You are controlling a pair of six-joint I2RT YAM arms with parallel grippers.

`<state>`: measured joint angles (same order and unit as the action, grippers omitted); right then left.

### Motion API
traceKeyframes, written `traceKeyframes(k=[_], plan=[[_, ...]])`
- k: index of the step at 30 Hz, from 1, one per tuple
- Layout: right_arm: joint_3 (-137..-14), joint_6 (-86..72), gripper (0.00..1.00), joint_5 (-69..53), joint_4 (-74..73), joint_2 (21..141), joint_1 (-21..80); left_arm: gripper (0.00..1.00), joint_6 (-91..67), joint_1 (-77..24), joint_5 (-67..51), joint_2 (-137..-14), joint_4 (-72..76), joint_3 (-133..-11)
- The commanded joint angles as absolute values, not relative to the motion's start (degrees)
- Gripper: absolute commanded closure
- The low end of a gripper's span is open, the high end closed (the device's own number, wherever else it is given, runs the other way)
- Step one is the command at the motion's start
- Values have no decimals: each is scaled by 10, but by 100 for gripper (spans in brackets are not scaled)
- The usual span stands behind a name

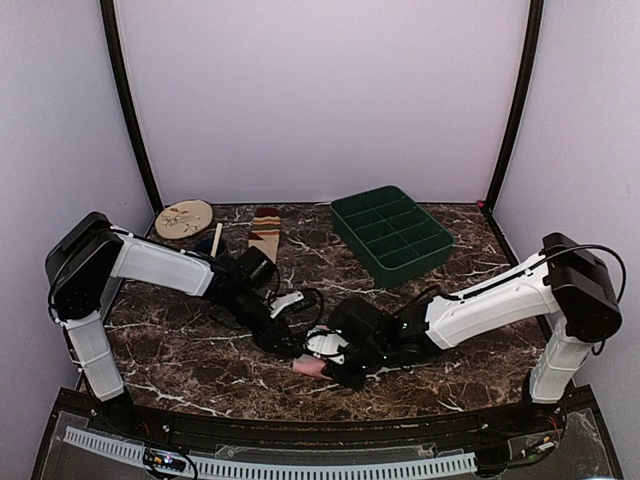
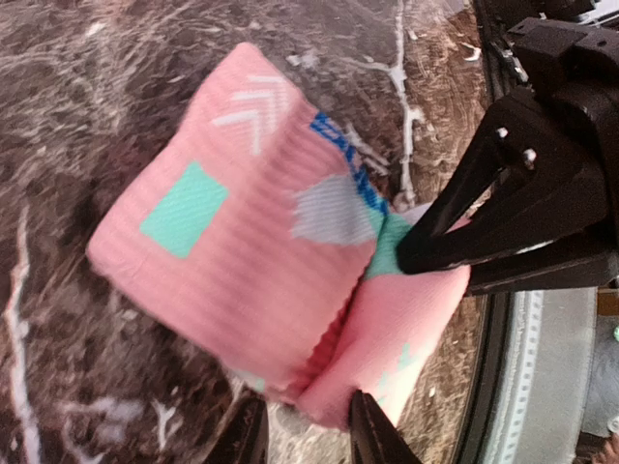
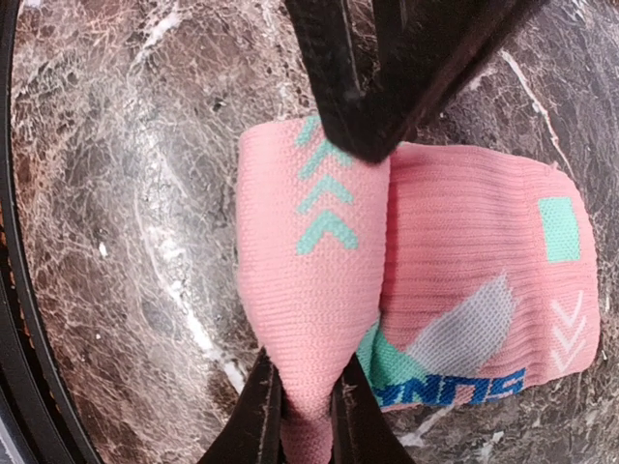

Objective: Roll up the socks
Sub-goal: Roll the sock at the center of the board.

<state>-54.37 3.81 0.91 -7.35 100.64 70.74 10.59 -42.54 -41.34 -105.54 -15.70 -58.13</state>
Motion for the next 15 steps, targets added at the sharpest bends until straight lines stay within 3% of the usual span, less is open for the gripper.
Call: traceKeyframes(k=[1, 15], plan=[[-544, 7, 100, -58, -113, 1035, 699, 68, 78, -420, -322, -991, -82, -524], [-562, -24, 100, -173, -134, 1056, 654, 64, 41, -427, -269, -812, 93, -344]])
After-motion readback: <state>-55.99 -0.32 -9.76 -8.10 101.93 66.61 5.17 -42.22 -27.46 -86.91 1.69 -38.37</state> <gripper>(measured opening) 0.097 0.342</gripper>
